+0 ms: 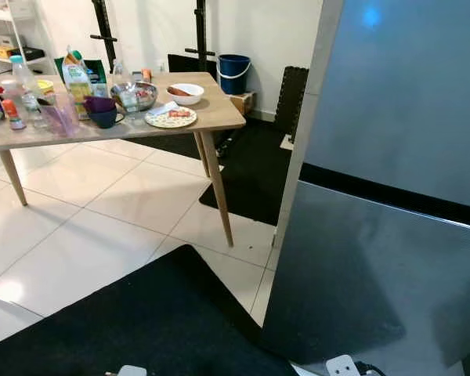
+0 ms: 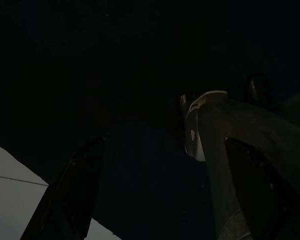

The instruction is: Restocking fridge

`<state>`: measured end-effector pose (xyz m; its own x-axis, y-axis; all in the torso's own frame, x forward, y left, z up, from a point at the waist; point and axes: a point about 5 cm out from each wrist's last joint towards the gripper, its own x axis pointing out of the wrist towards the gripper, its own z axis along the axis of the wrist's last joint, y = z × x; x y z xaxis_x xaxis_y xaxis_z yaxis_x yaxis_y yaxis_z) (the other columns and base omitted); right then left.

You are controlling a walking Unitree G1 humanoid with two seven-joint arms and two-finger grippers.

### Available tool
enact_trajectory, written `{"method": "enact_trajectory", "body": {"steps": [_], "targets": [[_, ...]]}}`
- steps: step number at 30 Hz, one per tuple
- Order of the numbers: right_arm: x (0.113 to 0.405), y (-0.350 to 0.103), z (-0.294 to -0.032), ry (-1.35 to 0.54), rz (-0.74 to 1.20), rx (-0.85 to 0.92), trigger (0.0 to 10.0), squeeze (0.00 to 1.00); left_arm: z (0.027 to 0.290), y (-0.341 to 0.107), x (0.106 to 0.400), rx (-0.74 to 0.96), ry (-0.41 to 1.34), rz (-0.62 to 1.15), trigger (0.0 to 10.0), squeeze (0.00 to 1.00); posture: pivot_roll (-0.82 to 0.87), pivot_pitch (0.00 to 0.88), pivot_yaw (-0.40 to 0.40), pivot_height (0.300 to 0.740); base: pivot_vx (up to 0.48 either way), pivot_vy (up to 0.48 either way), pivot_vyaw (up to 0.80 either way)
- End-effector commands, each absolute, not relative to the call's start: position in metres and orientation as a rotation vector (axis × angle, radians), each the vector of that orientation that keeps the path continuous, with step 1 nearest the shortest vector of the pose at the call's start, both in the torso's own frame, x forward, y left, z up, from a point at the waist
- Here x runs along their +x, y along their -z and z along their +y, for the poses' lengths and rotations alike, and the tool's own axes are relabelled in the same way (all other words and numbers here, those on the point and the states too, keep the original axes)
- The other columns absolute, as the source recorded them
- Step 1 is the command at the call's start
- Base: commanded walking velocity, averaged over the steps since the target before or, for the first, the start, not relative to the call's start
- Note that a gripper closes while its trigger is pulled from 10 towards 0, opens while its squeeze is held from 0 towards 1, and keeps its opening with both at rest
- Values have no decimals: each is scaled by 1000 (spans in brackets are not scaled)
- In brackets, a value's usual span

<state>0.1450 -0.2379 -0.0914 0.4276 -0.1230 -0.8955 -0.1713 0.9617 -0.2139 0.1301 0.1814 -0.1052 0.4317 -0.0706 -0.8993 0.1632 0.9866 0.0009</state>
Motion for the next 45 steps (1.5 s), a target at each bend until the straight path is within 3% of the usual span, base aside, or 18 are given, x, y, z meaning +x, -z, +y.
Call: {"method": "enact_trajectory", "body": {"steps": [1, 22, 35, 45], "targets": [[146, 90, -240, -25, 1123, -264, 10000, 0, 172, 110, 120, 73, 166, 1156, 10000, 0, 51, 0, -74, 740, 0, 0, 0], [132, 93, -247, -14, 1162, -213, 10000, 0, 170, 108, 127, 105, 207, 1149, 10000, 0, 14, 0, -56, 740, 0, 0, 0], [136, 88, -260, -9, 1139, -190, 10000, 0, 167, 110, 121, 104, 221, 1164, 10000, 0, 12, 0, -58, 740, 0, 0, 735], [134, 92, -248, -19, 1149, -163, 10000, 0, 167, 109, 123, 120, 236, 1158, 10000, 0, 10, 0, -51, 740, 0, 0, 786]]}}
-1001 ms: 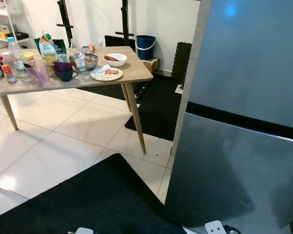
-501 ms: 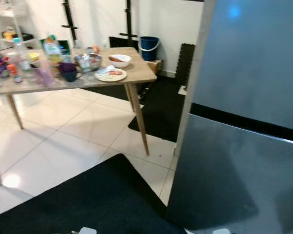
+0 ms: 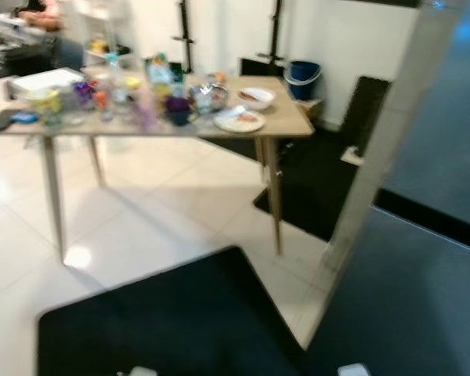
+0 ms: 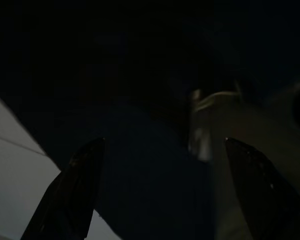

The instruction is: Restocking fridge

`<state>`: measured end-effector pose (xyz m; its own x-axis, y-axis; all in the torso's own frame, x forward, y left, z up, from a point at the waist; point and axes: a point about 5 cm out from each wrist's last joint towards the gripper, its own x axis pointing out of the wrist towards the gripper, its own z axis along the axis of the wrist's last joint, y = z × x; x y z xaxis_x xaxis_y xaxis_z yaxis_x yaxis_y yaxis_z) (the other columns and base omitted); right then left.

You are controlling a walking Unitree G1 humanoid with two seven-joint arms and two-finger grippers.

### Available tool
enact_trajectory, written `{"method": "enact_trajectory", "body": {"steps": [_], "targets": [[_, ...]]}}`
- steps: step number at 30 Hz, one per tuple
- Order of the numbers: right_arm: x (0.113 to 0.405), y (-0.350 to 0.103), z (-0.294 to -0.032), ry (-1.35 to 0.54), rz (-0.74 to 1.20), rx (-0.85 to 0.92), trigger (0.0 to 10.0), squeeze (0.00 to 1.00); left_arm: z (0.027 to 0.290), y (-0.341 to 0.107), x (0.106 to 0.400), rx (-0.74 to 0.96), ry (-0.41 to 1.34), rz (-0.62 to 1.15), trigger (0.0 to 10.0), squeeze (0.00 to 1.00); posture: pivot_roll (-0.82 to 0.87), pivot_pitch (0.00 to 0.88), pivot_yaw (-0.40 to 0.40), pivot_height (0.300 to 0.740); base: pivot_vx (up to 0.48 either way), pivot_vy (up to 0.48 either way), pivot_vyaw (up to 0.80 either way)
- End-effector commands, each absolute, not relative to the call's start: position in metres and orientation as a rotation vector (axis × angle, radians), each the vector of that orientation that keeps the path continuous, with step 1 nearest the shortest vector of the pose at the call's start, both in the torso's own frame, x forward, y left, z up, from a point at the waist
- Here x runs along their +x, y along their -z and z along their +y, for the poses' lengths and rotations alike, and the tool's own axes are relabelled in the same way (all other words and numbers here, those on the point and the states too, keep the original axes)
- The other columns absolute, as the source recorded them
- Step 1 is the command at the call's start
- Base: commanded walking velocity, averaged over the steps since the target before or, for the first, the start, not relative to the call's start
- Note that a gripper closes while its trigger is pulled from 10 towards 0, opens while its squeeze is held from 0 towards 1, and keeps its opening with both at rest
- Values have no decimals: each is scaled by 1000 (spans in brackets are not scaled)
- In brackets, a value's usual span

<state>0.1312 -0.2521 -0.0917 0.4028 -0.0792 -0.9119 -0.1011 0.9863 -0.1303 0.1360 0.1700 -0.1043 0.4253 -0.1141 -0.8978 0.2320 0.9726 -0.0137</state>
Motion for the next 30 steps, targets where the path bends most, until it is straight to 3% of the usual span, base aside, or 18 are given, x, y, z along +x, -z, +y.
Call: {"method": "enact_trajectory", "body": {"steps": [1, 30], "targets": [[134, 92, -247, -19, 1149, -161, 10000, 0, 167, 109, 123, 121, 237, 1159, 10000, 0, 8, 0, -47, 740, 0, 0, 788], [133, 89, -259, 8, 1150, -150, 10000, 0, 163, 108, 127, 124, 256, 1161, 10000, 0, -13, 0, -39, 740, 0, 0, 787]]}}
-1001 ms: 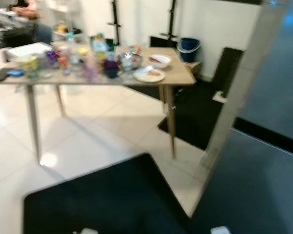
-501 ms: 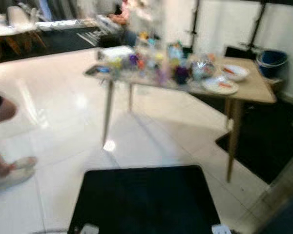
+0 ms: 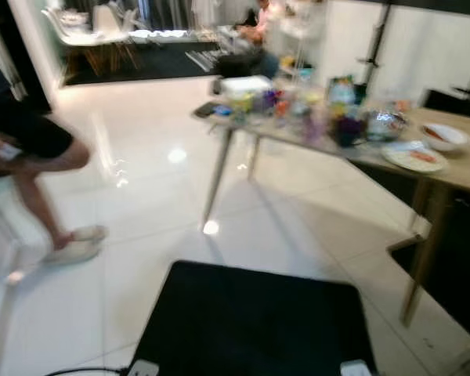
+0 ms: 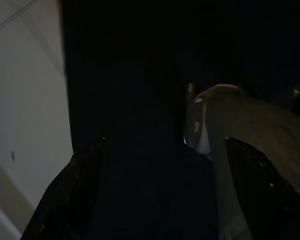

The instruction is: Restocking fridge

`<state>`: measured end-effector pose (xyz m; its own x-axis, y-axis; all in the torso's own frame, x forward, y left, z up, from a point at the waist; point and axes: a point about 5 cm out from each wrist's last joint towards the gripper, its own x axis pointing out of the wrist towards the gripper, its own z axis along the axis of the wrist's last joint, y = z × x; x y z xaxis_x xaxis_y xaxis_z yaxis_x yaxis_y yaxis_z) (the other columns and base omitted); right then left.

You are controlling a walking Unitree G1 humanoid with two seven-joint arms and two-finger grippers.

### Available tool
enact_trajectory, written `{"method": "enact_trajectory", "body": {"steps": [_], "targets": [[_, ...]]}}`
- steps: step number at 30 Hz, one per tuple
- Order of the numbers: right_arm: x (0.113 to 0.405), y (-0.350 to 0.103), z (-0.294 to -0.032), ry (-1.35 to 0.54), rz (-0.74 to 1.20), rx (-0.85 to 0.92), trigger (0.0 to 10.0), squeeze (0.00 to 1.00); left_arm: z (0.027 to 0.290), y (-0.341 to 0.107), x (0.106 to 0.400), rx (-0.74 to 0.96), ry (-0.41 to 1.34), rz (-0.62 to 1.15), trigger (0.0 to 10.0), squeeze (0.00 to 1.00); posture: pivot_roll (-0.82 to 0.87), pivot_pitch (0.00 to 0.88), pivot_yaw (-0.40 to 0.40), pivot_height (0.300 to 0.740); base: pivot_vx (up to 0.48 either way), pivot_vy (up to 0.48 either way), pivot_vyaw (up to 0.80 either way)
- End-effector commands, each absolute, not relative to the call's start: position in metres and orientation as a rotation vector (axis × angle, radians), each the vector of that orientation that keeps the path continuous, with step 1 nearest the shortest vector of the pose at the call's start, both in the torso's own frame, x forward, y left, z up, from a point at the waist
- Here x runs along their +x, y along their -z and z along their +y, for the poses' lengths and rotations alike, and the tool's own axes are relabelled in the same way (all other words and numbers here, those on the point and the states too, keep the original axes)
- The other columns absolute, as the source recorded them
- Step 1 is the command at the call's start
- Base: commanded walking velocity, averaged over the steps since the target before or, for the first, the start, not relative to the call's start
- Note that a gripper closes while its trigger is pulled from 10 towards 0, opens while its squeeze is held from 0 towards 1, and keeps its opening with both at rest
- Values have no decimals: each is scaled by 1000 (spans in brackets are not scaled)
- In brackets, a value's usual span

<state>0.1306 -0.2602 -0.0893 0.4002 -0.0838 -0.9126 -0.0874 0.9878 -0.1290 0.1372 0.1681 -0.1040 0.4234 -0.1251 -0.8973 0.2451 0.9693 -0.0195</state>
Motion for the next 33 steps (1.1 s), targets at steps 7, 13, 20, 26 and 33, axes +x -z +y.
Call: {"method": "enact_trajectory", "body": {"steps": [7, 13, 20, 26, 33], "targets": [[133, 89, -260, 3, 1166, -198, 10000, 0, 162, 108, 127, 122, 250, 1159, 10000, 0, -13, 0, -50, 740, 0, 0, 186], [138, 88, -257, -13, 1163, -225, 10000, 0, 161, 110, 124, 126, 251, 1180, 10000, 0, -7, 0, -56, 740, 0, 0, 0], [140, 89, -253, -37, 1169, -243, 10000, 0, 166, 113, 113, 144, 253, 1230, 10000, 0, -2, 0, -56, 740, 104, 0, 0], [136, 91, -251, -32, 1177, -229, 10000, 0, 169, 113, 112, 153, 268, 1238, 10000, 0, -9, 0, -37, 740, 289, 0, 0], [125, 91, -260, -21, 1198, -225, 10000, 0, 169, 111, 119, 173, 283, 1224, 10000, 0, -19, 0, -31, 740, 322, 0, 0]]}}
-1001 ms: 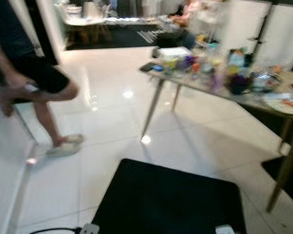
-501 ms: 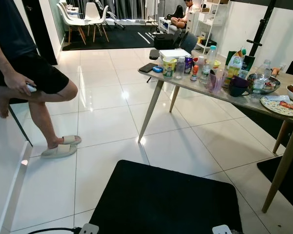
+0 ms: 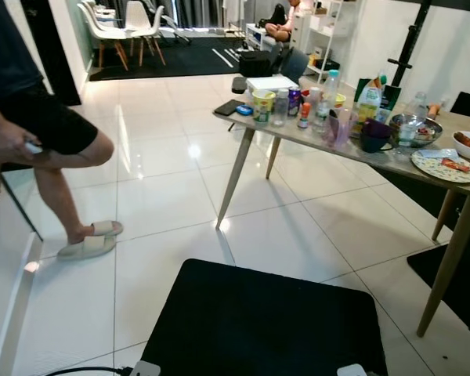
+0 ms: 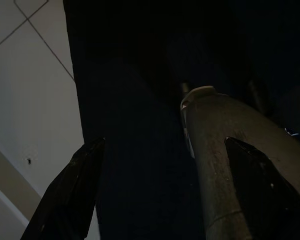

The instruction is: Restocking fridge

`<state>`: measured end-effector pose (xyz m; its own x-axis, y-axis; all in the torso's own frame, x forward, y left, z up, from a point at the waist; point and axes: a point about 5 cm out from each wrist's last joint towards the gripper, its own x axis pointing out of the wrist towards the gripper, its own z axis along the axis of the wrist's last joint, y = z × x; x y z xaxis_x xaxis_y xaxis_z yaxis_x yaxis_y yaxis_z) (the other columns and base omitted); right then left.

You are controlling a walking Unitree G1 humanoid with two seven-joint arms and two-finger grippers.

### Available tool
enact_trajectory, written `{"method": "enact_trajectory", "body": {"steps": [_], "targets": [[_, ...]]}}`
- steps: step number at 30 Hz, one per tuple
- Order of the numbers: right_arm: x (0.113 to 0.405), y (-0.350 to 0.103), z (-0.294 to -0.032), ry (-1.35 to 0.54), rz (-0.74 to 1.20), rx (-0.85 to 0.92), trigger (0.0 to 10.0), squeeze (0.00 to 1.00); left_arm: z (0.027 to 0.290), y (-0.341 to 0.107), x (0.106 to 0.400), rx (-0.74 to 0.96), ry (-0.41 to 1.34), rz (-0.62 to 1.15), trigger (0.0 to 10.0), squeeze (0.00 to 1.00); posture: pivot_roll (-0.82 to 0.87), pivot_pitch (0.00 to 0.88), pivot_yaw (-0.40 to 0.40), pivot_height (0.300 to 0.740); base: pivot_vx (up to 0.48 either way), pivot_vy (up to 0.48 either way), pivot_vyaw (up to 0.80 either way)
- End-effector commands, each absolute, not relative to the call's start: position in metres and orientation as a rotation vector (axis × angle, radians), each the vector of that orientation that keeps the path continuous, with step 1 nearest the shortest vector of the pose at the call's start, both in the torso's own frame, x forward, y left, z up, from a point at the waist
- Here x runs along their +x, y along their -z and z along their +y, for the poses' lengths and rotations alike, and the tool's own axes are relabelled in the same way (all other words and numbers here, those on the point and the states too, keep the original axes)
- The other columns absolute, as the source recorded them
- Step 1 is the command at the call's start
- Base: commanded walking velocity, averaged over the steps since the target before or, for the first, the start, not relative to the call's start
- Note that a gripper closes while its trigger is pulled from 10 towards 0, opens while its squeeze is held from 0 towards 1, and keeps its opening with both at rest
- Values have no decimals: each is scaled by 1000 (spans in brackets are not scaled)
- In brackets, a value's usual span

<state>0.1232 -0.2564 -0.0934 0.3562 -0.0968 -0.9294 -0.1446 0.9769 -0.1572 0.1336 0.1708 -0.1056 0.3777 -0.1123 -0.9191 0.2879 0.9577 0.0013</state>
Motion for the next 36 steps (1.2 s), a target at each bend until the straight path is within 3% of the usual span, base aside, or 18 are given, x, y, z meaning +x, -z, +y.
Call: {"method": "enact_trajectory", "body": {"steps": [1, 18, 36], "targets": [[125, 91, -261, -20, 1200, -225, 10000, 0, 170, 110, 120, 175, 284, 1223, 10000, 0, -19, 0, -31, 740, 330, 0, 0], [133, 91, -255, -11, 1190, -216, 10000, 0, 164, 111, 119, 170, 300, 1228, 10000, 0, -24, 0, -40, 740, 344, 0, 0], [145, 86, -259, -37, 1185, -253, 10000, 0, 161, 113, 112, 122, 258, 1233, 10000, 0, 34, 0, -89, 740, 358, 0, -689]]}}
